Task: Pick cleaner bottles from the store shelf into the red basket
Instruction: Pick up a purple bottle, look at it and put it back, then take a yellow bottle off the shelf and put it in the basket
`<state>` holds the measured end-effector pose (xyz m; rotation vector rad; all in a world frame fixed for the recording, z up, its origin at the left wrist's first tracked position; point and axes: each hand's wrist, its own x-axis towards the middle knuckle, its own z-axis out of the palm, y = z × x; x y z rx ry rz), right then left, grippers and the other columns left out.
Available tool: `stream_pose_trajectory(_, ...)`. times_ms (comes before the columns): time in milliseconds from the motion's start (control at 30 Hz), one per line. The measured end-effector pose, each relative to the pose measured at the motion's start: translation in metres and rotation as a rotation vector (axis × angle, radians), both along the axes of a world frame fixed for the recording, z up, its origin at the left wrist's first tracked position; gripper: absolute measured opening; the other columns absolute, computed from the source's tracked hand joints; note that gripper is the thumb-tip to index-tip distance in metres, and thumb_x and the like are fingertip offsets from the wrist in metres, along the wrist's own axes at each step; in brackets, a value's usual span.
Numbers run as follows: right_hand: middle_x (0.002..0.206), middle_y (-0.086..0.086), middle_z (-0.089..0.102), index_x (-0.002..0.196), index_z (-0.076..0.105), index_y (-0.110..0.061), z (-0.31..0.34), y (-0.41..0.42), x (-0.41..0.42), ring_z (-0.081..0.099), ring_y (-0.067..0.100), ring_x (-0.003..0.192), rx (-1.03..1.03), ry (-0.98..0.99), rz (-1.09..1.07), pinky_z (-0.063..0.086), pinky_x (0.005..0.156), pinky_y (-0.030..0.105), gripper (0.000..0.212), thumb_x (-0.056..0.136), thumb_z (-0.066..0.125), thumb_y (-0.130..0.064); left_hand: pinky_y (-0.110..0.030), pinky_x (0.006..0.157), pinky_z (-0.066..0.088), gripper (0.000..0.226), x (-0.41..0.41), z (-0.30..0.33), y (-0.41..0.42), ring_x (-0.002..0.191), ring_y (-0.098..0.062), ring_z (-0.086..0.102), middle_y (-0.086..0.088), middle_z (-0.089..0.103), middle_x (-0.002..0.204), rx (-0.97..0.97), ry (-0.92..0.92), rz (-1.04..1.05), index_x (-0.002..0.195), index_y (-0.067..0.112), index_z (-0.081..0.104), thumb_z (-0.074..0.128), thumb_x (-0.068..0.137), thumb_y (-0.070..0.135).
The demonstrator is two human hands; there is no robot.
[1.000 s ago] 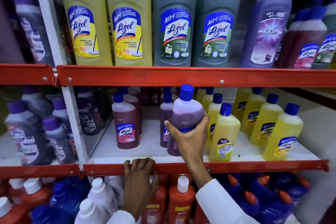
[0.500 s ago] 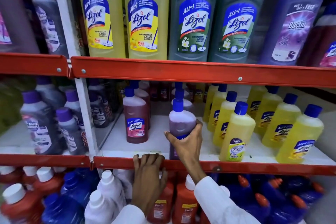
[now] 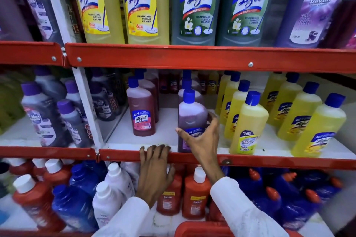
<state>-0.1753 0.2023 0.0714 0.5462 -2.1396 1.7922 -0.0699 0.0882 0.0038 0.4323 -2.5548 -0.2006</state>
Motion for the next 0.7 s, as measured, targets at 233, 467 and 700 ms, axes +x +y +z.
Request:
stream_pose_trajectory(233,0.094,0.0,0.058,0.101,0.054,-0.024,-0.021,0.076,0.002,0.057,0.018,0.082,-0.205,0.314,-0.352,0.051,0.071,0.045,0.032,0.075,0.072,-0.021,-0.045,0.093,0.042,0.035,-0.009,0.006,0.045,0.115,-0.027,0.05,-0.001,0.058,0.122,-0.101,0.215,-0.108,0.112,0.023,0.055,0.06,0.079,0.033)
stream_pose_trajectory(467,0.13,0.014,0.053,0.133,0.039,-0.009,-0.017,0.107,-0.05,0.051,0.034,0.117,0.047,0.098,-0.485,0.044,0.097,0.043,0.095,0.059,0.084,-0.046,-0.037,0.099,0.038,0.039,-0.055,0.015,0.11,0.114,-0.024,0.049,-0.001,0.058,0.121,-0.074,0.159,-0.237,0.117,0.021,0.052,0.058,0.079,0.029)
stream_pose_trajectory(700,0.117,0.009,0.057,0.128,0.039,-0.011,-0.014,0.121,-0.091,0.062,0.03,0.101,-0.016,-0.009,-0.176,0.048,0.068,0.023,0.091,0.056,0.089,-0.031,-0.036,0.097,0.041,0.033,-0.079,0.003,0.131,0.104,-0.024,0.052,0.0,0.059,0.105,0.002,-0.051,-0.205,0.11,0.023,0.052,0.056,0.077,0.03)
